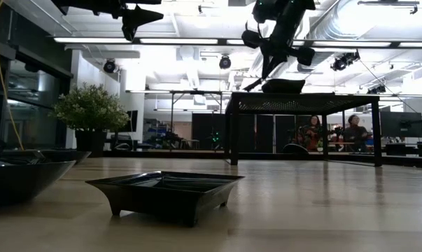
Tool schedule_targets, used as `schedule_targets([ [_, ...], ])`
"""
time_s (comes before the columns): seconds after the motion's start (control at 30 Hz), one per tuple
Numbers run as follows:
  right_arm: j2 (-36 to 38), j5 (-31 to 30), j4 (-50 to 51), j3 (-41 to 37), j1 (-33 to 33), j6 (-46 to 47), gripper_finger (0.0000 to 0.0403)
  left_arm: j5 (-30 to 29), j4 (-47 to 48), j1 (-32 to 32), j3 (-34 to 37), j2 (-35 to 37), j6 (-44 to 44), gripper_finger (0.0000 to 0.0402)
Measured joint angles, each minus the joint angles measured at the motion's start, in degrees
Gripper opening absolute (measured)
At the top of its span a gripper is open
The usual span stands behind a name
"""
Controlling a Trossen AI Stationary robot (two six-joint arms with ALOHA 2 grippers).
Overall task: Pick & Place Mini shaped plates
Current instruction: Stack the black square plate on top of the black square plates on the shelf
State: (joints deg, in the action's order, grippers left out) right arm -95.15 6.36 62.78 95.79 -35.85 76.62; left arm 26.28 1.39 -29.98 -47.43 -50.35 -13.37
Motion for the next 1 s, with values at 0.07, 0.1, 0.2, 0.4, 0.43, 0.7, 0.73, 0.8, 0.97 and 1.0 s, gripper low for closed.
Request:
schedule_targets([
  [0.07,0.0,0.0,-0.2,0.0,-0.1,0.1,0.0000,0.0,0.0,0.0,0.0,0.0,0.0,0.0175],
  [0.1,0.0,0.2,-0.5,0.0,-0.2,0.1,0.0000,0.0,0.0,0.0,0.0,0.0,0.0,0.0175],
  [0.2,0.0,0.6,-0.9,0.0,-0.2,0.1,0.0000,0.0,0.1,0.0,0.0,0.0,-0.3,0.0175],
  [0.4,-0.1,1.0,-0.9,0.0,-0.8,1.3,0.0000,0.0,0.0,0.0,0.0,0.0,-0.8,0.0175],
  [0.43,-0.1,0.9,-0.9,0.0,-1.0,1.4,0.0000,0.0,0.0,0.0,0.0,0.0,-0.9,0.0175],
  [0.7,-0.2,0.8,-1.4,0.0,-1.3,2.0,0.0000,-0.3,-0.6,0.0,0.0,0.0,-0.9,0.0175],
  [0.73,-0.2,1.0,-1.4,0.0,-1.3,2.0,0.0000,-0.3,-0.9,0.0,0.0,0.0,-0.9,0.0175],
  [0.8,-0.2,1.2,-1.4,0.0,-1.3,2.0,0.0000,-0.3,-1.4,0.0,0.0,0.0,-0.9,0.0175],
  [0.97,-0.2,1.3,-1.4,0.0,-1.3,2.0,0.0000,-0.5,-1.6,0.0,0.0,0.0,-0.9,0.0175],
  [1.0,-0.2,1.3,-1.4,0.0,-1.3,2.0,0.0000,-0.5,-1.6,0.0,0.0,0.0,-0.9,0.0175],
])
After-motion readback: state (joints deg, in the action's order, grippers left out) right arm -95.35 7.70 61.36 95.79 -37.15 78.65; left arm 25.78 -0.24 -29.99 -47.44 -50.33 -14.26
